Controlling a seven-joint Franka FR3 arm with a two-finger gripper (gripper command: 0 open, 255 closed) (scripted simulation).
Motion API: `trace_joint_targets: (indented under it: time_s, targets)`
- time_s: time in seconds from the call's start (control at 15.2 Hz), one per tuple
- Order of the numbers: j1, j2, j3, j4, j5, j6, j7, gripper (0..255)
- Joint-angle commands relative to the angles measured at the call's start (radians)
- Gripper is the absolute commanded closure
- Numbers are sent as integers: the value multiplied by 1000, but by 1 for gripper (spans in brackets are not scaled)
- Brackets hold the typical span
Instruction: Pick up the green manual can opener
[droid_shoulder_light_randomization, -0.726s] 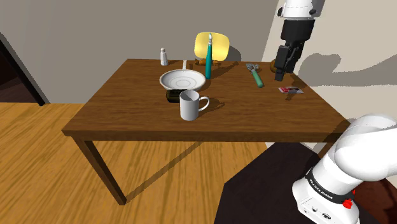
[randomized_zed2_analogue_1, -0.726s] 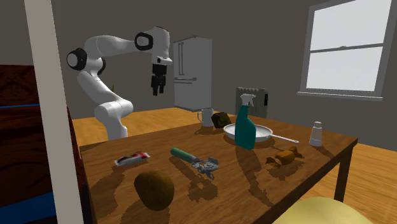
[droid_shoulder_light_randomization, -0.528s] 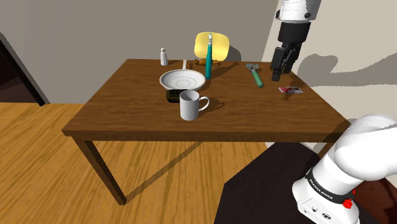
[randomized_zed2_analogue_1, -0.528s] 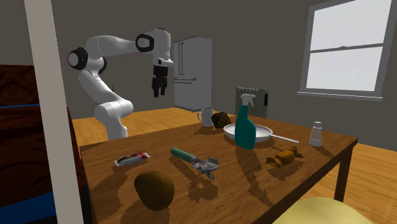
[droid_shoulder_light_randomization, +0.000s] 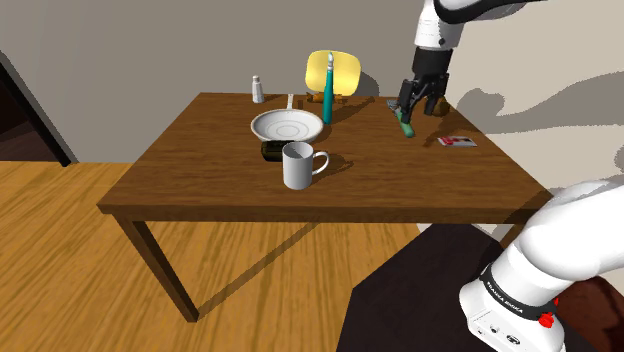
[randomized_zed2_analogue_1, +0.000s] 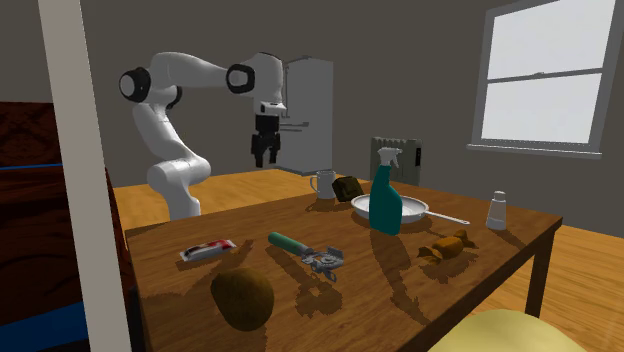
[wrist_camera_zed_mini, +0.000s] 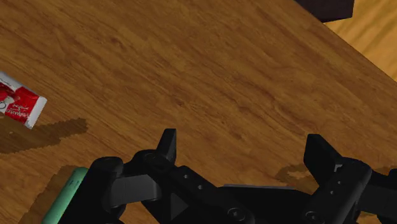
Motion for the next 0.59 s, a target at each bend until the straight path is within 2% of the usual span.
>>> trace_joint_targets:
  time_s: [0.0, 0.53]
  targets:
    - [-20, 53, -11, 12, -11, 55, 16, 0]
    - [-91, 279, -59, 107, -43, 233, 80, 0]
